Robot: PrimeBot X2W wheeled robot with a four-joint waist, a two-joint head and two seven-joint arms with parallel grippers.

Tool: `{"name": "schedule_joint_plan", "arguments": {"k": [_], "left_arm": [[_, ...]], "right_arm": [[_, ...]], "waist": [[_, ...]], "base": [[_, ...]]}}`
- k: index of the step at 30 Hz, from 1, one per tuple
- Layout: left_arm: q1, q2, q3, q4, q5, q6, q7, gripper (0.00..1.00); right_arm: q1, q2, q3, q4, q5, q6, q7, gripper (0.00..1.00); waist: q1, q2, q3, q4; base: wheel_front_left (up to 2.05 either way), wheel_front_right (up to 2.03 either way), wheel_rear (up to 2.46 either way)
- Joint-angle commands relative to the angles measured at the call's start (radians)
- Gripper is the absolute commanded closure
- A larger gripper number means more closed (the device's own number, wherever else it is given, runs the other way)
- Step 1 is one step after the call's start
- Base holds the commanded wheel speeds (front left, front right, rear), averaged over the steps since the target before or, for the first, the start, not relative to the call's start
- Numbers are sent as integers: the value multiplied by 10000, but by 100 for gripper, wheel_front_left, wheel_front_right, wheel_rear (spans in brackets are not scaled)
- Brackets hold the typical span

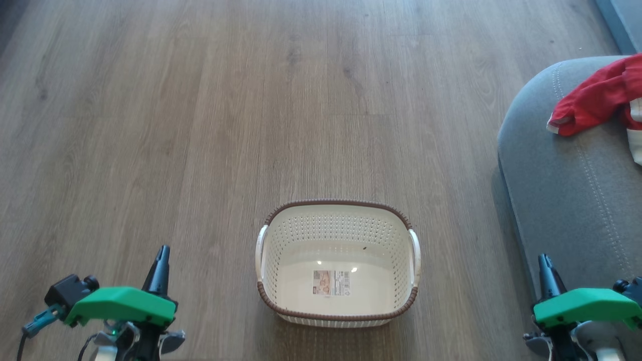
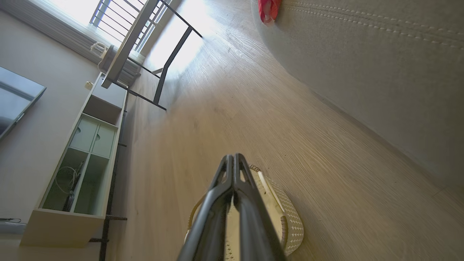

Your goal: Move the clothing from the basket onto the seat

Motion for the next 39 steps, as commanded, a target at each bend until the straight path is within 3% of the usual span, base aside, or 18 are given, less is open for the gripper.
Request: {"name": "schedule_joint_plan", "arguments": {"k": [1,39], "left_arm": [[-505,5,340,-360,-267,-97,93,100],[-623,-428,1537,-831,-3823,-484,1163,100]], "right_arm": [[-560,-96,91,-288,351,41,76,100],[-1040,-138,101,-241,5050,61,1140,100]], "waist": [[-1,0,-7,-10],[-1,0,-186,-264]], "base": [[0,0,0],[0,0,0]]}}
